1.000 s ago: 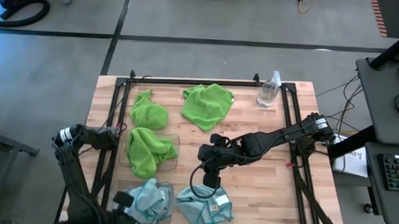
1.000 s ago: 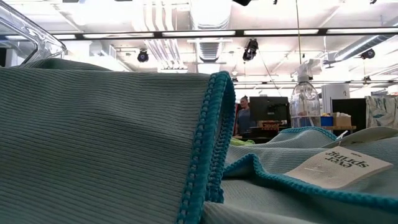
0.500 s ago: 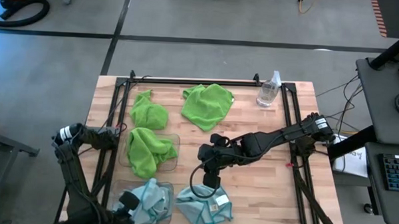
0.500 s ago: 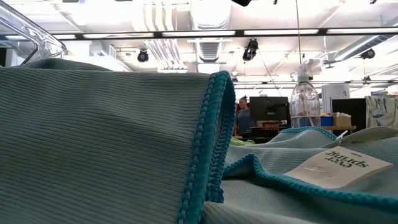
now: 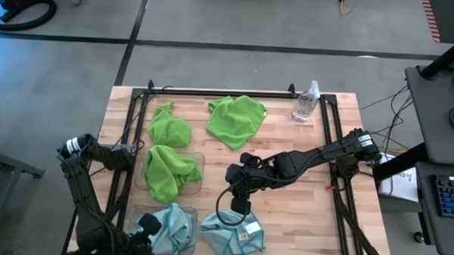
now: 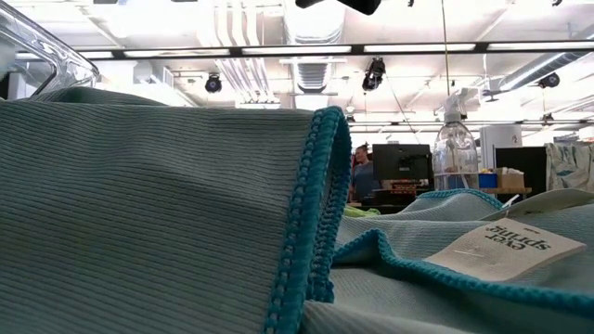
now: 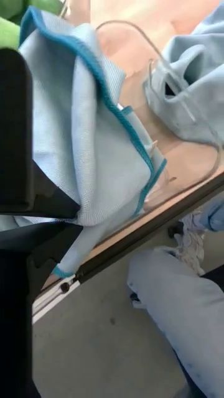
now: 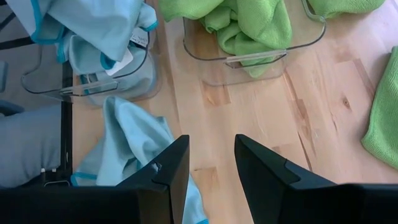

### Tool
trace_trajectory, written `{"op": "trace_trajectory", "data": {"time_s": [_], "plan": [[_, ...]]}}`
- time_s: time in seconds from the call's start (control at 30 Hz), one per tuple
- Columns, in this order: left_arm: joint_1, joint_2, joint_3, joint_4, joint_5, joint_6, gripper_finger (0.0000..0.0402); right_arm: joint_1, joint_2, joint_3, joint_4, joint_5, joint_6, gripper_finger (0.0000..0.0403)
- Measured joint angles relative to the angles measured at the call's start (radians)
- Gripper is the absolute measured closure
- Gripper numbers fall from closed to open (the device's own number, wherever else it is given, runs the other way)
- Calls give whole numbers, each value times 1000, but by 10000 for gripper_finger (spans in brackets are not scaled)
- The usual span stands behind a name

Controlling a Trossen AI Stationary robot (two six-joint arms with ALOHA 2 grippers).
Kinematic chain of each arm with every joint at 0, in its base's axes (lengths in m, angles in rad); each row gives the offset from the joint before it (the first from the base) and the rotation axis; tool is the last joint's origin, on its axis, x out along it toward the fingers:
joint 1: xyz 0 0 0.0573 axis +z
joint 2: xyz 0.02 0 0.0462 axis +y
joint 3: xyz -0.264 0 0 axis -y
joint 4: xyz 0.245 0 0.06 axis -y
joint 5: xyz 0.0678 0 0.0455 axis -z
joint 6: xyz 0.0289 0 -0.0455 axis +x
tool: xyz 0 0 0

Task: Sort microfiber towel by color & place in baskets
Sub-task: Put the top blue microfiber cloth into the bottom transparent bin

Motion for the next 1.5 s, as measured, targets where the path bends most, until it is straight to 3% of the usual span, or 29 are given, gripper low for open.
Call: {"op": "trace_trajectory", "data": {"time_s": [0.43, 0.67, 0.9, 1.13, 1.5], "plan": [[11, -239, -437, 425, 2, -11, 370, 0, 0, -1, -1, 0, -3, 280], [34, -362, -636, 502, -22, -109, 367, 0, 0, -1, -1, 23, -2, 280], [98, -416, -668, 505, 11, -345, 367, -1, 0, -1, 0, 50, -2, 280], [114, -427, -649, 514, 81, -357, 353, -1, 0, -1, -1, 50, 21, 280], [129, -412, -606, 448, 83, -353, 267, -1, 0, -1, -1, 50, 26, 280]]}}
